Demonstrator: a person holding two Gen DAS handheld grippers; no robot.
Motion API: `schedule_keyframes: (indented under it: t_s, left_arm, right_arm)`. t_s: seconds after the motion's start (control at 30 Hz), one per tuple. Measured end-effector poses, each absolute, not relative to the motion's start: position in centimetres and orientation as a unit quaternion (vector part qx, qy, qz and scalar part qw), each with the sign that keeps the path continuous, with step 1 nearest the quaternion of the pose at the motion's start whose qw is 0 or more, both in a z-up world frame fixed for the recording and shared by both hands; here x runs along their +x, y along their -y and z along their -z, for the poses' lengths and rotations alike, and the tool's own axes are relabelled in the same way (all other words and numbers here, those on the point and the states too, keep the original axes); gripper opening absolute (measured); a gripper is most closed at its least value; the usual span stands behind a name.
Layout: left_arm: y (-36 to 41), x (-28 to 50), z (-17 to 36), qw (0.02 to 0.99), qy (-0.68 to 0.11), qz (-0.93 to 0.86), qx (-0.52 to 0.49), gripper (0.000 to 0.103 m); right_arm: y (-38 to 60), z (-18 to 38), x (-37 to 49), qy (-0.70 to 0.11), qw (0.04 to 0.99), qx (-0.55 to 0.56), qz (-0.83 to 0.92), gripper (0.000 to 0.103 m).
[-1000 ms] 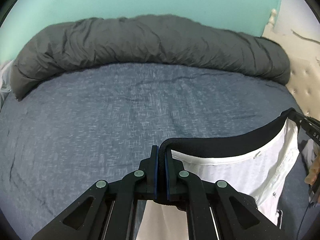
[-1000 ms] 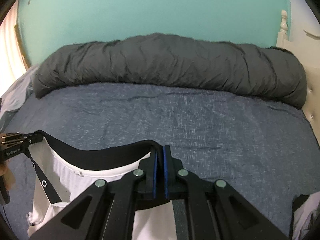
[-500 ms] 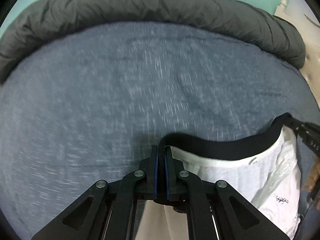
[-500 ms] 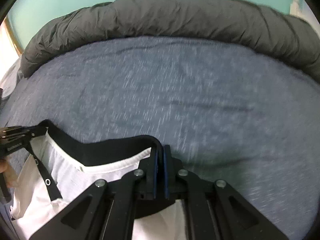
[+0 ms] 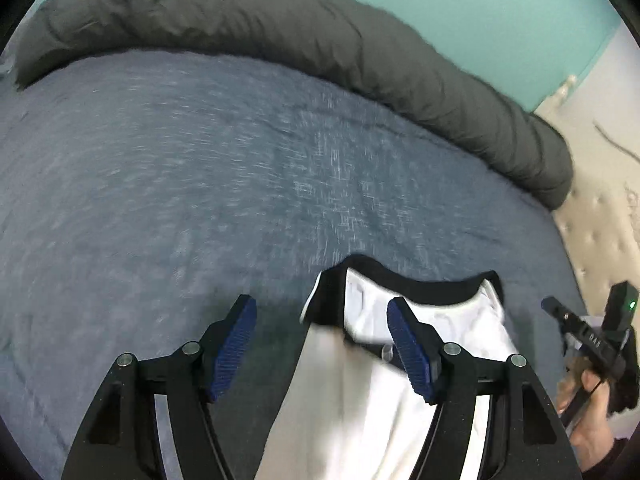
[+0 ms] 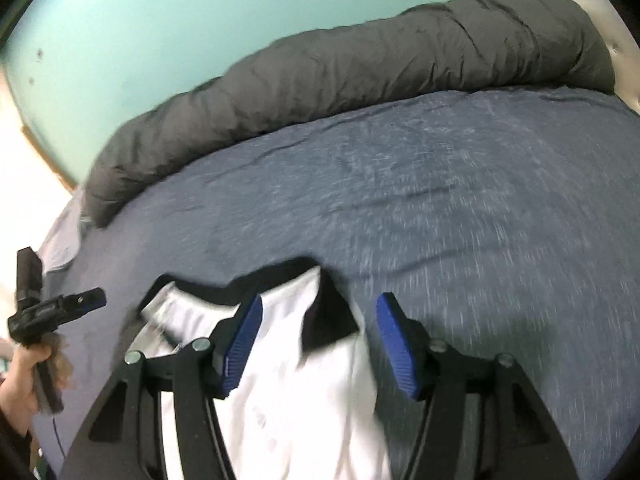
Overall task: Fold clothes
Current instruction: 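Lower the shirt flat onto the bed and open both tools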
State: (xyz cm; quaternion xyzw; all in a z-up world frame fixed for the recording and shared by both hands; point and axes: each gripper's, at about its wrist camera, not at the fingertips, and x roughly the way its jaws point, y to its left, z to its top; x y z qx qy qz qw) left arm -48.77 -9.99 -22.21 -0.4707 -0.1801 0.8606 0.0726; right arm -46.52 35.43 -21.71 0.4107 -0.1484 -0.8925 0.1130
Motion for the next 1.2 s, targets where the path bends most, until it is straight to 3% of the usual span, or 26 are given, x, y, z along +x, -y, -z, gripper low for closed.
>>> schedule_keyframes:
  t_s: [0.47, 0.8, 1.2]
  left_arm:
    - [13.9, -27.4, 23.4, 0.083, 0.187, -0.831, -0.516, 0.072]
    - [11.6, -16.8, 24.7, 0.119, 0.154, -0.808, -0.557, 0.072]
    - [8.6, -14.1, 26.9, 0.119, 0.096, -0.802, -0.577, 0.072]
  right_arm:
    - [-37.9, 22.7, -27.6, 0.206, 0.128, 0.459, 0.855, 0.061]
    - [-36.8, 24.0, -17.8, 0.123, 0.152, 0.525, 0.828, 0.061]
    - [-34.1, 26.1, -13.8, 0.002, 0.141, 0.562, 0.815, 0.061]
